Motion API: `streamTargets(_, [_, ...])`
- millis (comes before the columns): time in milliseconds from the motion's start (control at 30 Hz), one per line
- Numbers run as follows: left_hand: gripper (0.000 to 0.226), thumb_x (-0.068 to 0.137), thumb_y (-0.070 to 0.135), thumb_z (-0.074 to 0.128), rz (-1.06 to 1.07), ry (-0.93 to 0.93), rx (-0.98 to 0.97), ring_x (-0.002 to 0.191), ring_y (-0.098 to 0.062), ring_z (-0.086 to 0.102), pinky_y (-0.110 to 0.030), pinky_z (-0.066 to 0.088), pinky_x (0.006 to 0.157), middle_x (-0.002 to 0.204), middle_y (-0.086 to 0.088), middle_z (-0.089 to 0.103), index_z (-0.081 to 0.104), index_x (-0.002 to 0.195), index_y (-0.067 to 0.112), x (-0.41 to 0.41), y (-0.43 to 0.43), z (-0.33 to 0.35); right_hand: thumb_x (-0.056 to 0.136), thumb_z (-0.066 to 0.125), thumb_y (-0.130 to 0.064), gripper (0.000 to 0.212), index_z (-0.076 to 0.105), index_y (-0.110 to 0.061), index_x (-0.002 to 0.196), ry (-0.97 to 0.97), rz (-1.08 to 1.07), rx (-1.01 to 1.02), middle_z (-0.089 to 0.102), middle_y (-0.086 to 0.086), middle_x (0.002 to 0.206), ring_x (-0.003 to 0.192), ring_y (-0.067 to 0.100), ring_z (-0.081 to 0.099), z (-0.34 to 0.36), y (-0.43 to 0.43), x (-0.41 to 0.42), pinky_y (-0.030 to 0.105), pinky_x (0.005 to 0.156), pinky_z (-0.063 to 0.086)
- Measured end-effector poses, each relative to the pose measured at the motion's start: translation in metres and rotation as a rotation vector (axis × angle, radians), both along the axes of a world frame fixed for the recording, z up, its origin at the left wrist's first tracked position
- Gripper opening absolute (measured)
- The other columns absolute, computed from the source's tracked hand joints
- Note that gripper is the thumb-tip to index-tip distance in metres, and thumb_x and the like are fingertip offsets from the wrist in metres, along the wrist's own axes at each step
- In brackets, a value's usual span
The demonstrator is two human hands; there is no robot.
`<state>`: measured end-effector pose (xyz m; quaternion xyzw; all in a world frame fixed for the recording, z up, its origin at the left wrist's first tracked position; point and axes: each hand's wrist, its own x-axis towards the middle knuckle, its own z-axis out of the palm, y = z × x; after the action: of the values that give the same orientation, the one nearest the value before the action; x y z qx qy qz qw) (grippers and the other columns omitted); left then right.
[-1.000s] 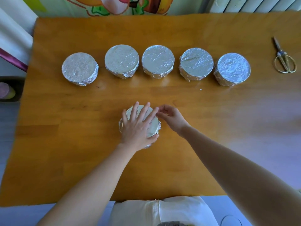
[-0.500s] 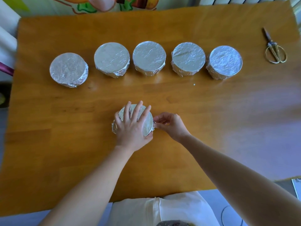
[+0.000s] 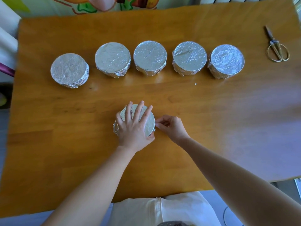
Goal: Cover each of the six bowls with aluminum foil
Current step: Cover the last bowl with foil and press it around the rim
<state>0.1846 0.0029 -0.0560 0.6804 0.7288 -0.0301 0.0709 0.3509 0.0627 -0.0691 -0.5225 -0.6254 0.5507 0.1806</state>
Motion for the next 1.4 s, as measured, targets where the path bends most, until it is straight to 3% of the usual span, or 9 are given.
streamTargets(133, [0.096, 0.068, 0.061, 0.062, -0.004, -0.004, 0.011, 0.147, -0.038, 0.023, -0.063, 0.026, 0.104, 0.162, -0.001, 0.025, 0.028, 0.154, 0.033, 0.000, 0.000, -0.001, 0.082, 0.075, -0.008, 0.020, 0.069, -0.021, 0.097, 0.063, -0.046, 0.073, 0.070, -0.004, 0.092, 0.073, 0.016, 0.061, 0.003, -0.001, 0.004, 0.019, 0.069, 0.048])
streamTargets(433, [0.096, 0.068, 0.061, 0.062, -0.004, 0.002, 0.023, 0.146, -0.038, 0.024, -0.063, 0.027, 0.104, 0.162, -0.001, 0.025, 0.028, 0.154, 0.033, 0.000, -0.001, -0.001, 0.087, 0.072, -0.013, 0.002, 0.072, -0.014, 0.088, 0.039, 0.010, 0.032, 0.072, -0.001, 0.088, 0.079, 0.015, 0.064, -0.002, 0.003, 0.000, 0.021, 0.072, 0.050])
streamTargets(600, [0.097, 0.069, 0.062, 0.062, 0.008, 0.010, 0.013, 0.148, -0.038, 0.021, -0.063, 0.026, 0.104, 0.163, -0.001, 0.023, 0.025, 0.154, 0.034, 0.001, -0.002, -0.001, 0.092, 0.065, -0.011, 0.007, 0.069, -0.006, 0.091, 0.071, 0.074, -0.178, 0.062, -0.012, 0.066, 0.057, 0.000, 0.053, 0.007, 0.010, -0.002, 0.011, 0.057, 0.041])
streamTargets(700, [0.097, 0.070, 0.063, 0.061, 0.016, 0.013, 0.011, 0.148, -0.037, 0.020, -0.063, 0.026, 0.105, 0.163, -0.001, 0.023, 0.024, 0.154, 0.035, 0.002, -0.001, -0.001, 0.092, 0.066, -0.012, 0.011, 0.070, -0.003, 0.096, 0.085, -0.007, -0.362, 0.059, -0.009, 0.061, 0.050, 0.001, 0.049, 0.009, 0.015, -0.004, 0.015, 0.048, 0.037])
streamTargets(900, [0.097, 0.070, 0.063, 0.063, 0.028, 0.019, 0.002, 0.148, -0.038, 0.019, -0.063, 0.026, 0.104, 0.163, -0.001, 0.021, 0.023, 0.155, 0.035, 0.003, 0.000, -0.001, 0.090, 0.068, -0.009, 0.007, 0.070, -0.004, 0.094, 0.167, -0.210, -0.456, 0.060, -0.001, 0.061, 0.047, 0.007, 0.048, 0.004, 0.005, -0.011, 0.017, 0.043, 0.034])
streamTargets(1033, [0.097, 0.070, 0.062, 0.064, 0.069, 0.015, -0.003, 0.148, -0.037, 0.018, -0.063, 0.026, 0.104, 0.163, -0.001, 0.022, 0.023, 0.154, 0.035, 0.006, 0.000, 0.000, 0.089, 0.062, -0.003, 0.011, 0.069, -0.007, 0.097, 0.070, -0.316, -0.292, 0.070, 0.004, 0.079, 0.057, 0.011, 0.058, 0.002, -0.003, -0.016, 0.023, 0.054, 0.044])
streamTargets(1167, [0.102, 0.068, 0.066, 0.068, 0.232, -0.024, 0.012, 0.148, -0.038, 0.019, -0.062, 0.025, 0.102, 0.163, -0.003, 0.024, 0.025, 0.154, 0.032, 0.018, 0.008, -0.001, 0.088, 0.060, -0.003, 0.021, 0.074, -0.014, 0.099, 0.033, -0.231, 0.019, 0.073, -0.007, 0.092, 0.077, 0.000, 0.062, 0.011, -0.012, -0.007, 0.012, 0.069, 0.045])
streamTargets(1300, [0.112, 0.064, 0.075, 0.062, 0.350, -0.086, -0.011, 0.150, -0.039, 0.012, -0.066, 0.023, 0.106, 0.165, -0.005, 0.016, 0.016, 0.156, 0.033, 0.025, 0.014, 0.002, 0.088, 0.061, -0.004, 0.027, 0.073, -0.017, 0.109, 0.071, -0.102, 0.039, 0.072, -0.010, 0.104, 0.090, 0.003, 0.064, 0.014, -0.013, -0.009, 0.020, 0.079, 0.051])
streamTargets(1400, [0.124, 0.061, 0.073, 0.068, 0.357, -0.191, -0.043, 0.152, -0.038, -0.003, -0.071, 0.013, 0.111, 0.166, -0.008, -0.004, 0.000, 0.158, 0.035, 0.022, 0.013, 0.008, 0.087, 0.059, -0.004, 0.029, 0.072, -0.019, 0.108, 0.071, -0.097, 0.030, 0.072, -0.011, 0.103, 0.094, 0.005, 0.065, 0.013, -0.006, -0.012, 0.028, 0.083, 0.052])
